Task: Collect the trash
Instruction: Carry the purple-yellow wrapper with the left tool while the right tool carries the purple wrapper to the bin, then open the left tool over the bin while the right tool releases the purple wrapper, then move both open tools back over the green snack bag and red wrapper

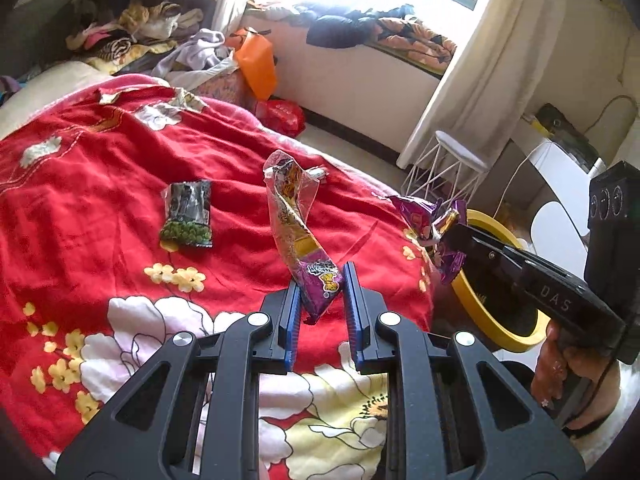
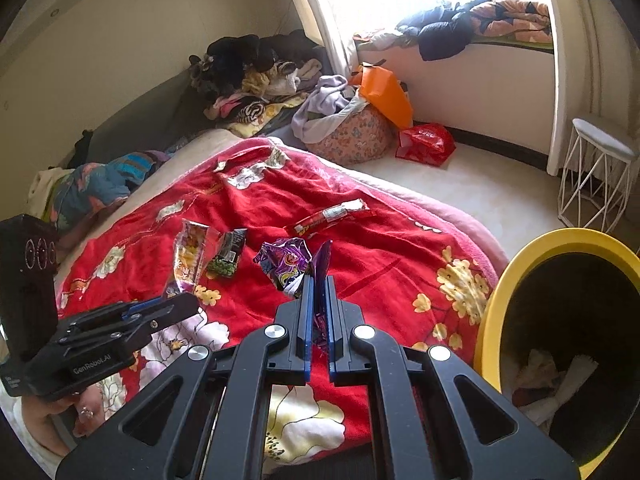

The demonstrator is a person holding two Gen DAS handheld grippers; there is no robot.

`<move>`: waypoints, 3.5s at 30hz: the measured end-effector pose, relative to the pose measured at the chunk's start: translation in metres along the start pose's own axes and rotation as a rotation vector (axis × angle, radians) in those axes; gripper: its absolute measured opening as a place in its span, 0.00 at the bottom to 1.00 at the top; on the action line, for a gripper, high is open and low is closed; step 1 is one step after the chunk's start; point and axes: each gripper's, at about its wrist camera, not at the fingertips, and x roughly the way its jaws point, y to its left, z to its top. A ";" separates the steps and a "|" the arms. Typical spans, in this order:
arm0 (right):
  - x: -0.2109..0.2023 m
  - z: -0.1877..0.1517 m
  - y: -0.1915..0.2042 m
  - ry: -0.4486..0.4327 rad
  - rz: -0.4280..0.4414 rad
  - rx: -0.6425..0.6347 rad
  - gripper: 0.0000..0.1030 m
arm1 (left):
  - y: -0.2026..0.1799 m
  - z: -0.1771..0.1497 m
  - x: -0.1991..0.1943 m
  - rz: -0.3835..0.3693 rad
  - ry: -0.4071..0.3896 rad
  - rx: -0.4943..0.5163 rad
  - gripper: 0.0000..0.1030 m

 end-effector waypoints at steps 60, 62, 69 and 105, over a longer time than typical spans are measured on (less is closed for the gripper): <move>-0.111 -0.024 -0.168 -0.230 -0.363 0.304 0.05 | -0.168 -0.005 0.042 -0.211 0.033 0.284 0.14; -0.111 -0.028 -0.175 -0.217 -0.378 0.323 0.05 | -0.173 -0.006 0.046 -0.223 0.040 0.286 0.14; -0.108 -0.039 -0.193 -0.185 -0.396 0.381 0.05 | -0.192 -0.013 0.068 -0.251 0.074 0.301 0.14; -0.112 -0.031 -0.178 -0.201 -0.343 0.360 0.64 | -0.172 -0.004 0.068 -0.216 0.025 0.219 0.90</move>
